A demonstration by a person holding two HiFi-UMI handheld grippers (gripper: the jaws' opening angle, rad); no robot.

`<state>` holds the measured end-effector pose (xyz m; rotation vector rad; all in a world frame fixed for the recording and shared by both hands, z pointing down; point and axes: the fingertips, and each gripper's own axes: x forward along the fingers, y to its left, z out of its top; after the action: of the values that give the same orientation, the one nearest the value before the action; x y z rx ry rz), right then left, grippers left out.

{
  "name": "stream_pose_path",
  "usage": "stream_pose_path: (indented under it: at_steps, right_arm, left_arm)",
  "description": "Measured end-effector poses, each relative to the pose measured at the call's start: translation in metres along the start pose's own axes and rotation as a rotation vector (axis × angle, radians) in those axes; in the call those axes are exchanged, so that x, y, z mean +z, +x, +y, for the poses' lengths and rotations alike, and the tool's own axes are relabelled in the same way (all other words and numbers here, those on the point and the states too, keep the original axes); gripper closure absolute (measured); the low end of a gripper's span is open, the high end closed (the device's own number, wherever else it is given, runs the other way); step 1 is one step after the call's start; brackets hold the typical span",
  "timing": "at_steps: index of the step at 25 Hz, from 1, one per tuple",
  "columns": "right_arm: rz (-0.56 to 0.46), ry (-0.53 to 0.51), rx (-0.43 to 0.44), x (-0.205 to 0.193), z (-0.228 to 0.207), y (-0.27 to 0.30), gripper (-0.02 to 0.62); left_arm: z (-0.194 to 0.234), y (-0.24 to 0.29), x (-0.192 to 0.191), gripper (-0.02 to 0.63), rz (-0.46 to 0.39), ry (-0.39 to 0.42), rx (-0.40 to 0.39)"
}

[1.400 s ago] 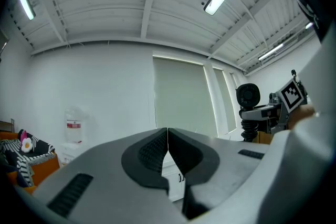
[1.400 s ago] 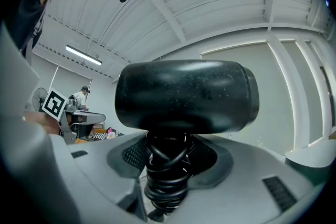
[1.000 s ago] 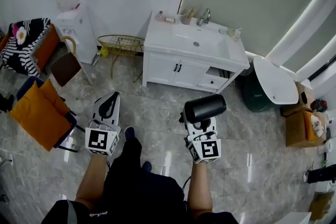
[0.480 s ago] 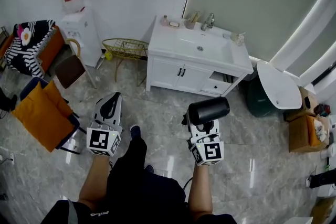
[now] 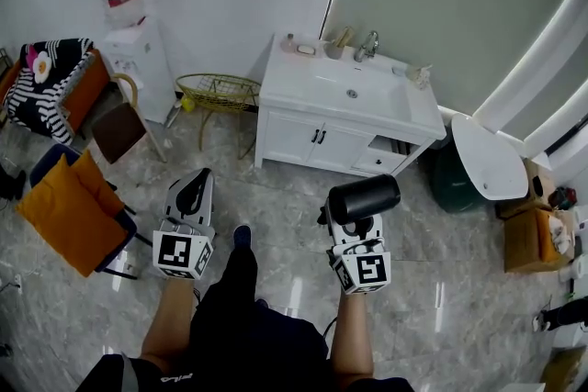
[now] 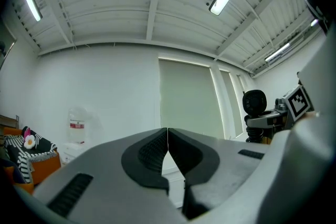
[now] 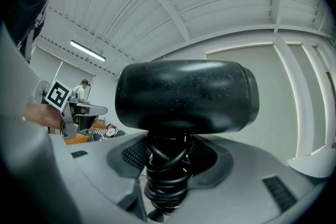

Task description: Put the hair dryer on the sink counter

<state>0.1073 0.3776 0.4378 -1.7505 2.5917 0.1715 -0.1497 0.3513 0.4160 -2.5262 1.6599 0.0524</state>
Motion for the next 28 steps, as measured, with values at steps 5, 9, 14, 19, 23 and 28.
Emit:
stream_pose_path:
  at_steps: [5, 9, 14, 19, 23, 28]
  right_arm:
    - [0.011, -0.024, 0.008, -0.008, -0.006, 0.03, 0.377]
    - [0.036, -0.012, 0.005, -0.02, -0.019, 0.063, 0.377]
    - [0.032, -0.019, 0.01, -0.027, -0.036, 0.116, 0.377]
    - [0.061, -0.011, 0.014, -0.032, -0.056, 0.175, 0.377]
    - [0.068, -0.008, 0.005, -0.029, -0.073, 0.226, 0.377]
    - [0.053, 0.003, 0.005, -0.025, -0.091, 0.291, 0.376]
  left_arm:
    - [0.01, 0.028, -0.019, 0.58, 0.009, -0.024, -0.008]
    - [0.024, 0.062, -0.032, 0.58, 0.025, -0.015, -0.006]
    - [0.052, 0.108, -0.047, 0.58, 0.037, -0.012, 0.005]
    - [0.078, 0.163, -0.051, 0.58, 0.045, -0.017, 0.008]
    - [0.103, 0.211, -0.049, 0.58, 0.044, -0.014, 0.002]
    - [0.137, 0.268, -0.046, 0.58, 0.036, -0.003, 0.001]
